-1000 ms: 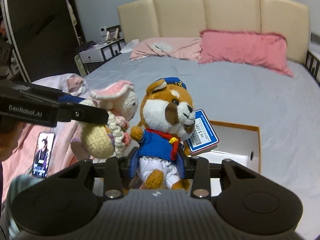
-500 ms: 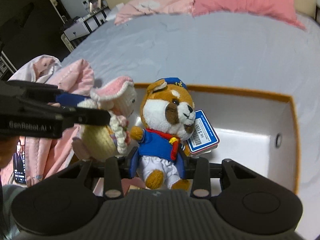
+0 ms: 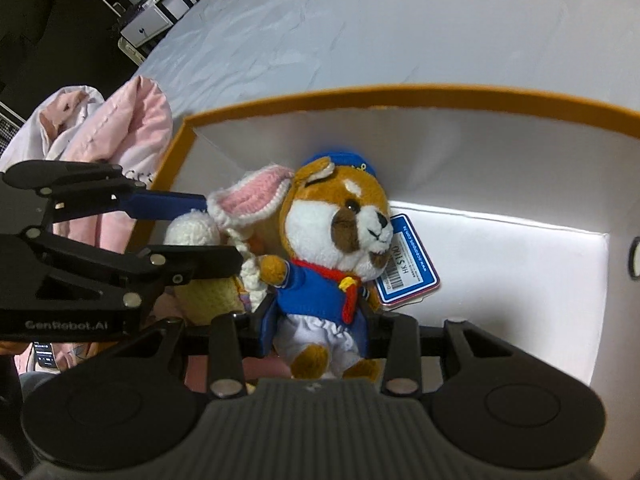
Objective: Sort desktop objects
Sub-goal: 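Lift both plush toys and carry them over the orange box, then lower the plush toys into the orange box and open both tools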
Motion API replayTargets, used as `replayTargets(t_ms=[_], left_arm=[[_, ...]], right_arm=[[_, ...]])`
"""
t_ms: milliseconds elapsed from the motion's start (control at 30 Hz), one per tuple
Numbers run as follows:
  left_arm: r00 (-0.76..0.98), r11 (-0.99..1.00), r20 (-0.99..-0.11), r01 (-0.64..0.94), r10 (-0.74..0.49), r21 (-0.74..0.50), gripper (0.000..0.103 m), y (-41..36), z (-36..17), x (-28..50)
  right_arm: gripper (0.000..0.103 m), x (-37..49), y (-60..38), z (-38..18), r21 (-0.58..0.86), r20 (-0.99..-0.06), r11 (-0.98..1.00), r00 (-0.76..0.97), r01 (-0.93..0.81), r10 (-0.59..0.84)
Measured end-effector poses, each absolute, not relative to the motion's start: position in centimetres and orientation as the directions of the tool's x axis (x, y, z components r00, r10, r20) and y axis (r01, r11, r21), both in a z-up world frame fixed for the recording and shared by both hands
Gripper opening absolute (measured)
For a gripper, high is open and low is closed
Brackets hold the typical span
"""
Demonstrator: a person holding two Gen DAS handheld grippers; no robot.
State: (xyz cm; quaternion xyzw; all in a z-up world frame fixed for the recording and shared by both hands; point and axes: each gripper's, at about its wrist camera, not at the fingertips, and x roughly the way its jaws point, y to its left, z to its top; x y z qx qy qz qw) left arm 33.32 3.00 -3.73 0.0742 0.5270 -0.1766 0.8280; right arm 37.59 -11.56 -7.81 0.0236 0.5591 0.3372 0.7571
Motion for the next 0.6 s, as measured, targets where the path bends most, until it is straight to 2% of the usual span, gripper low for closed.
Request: replayTargets(t_ms=[367,433,467,600], left_arm=[[0.424,0.937,-0.878,0.341,-0.224,-0.075,0.058,3.4,-3.0,32.9],[0.435,0.937,-0.872,0.343,-0.226,-0.071,0.051,3.4,-2.2,32.4],[0.426,0.934,-0.876,0.351,-0.228,-0.072,0.044,3.3,-1.9,32.2],[0.375,0.930,-0.900,0.359,-0.222,-0.079,0.035,2.9,-2.1,31.9]], right_arm=[[0.045,37.6,-11.5,-8.1,0.381,-0.841,0.785,0.170,-0.488,0.514],[0.046,37.4,-11.7,-7.4,0.374,-0.837,0.783,0.184,-0.497,0.516],[0.046,37.3,-11.8,-7.0,0.367,-0.834,0.781,0.194,-0.505,0.517],[0.046,36.7,-12.1,-6.5,0.353,-0.828,0.777,0.213,-0.521,0.519]])
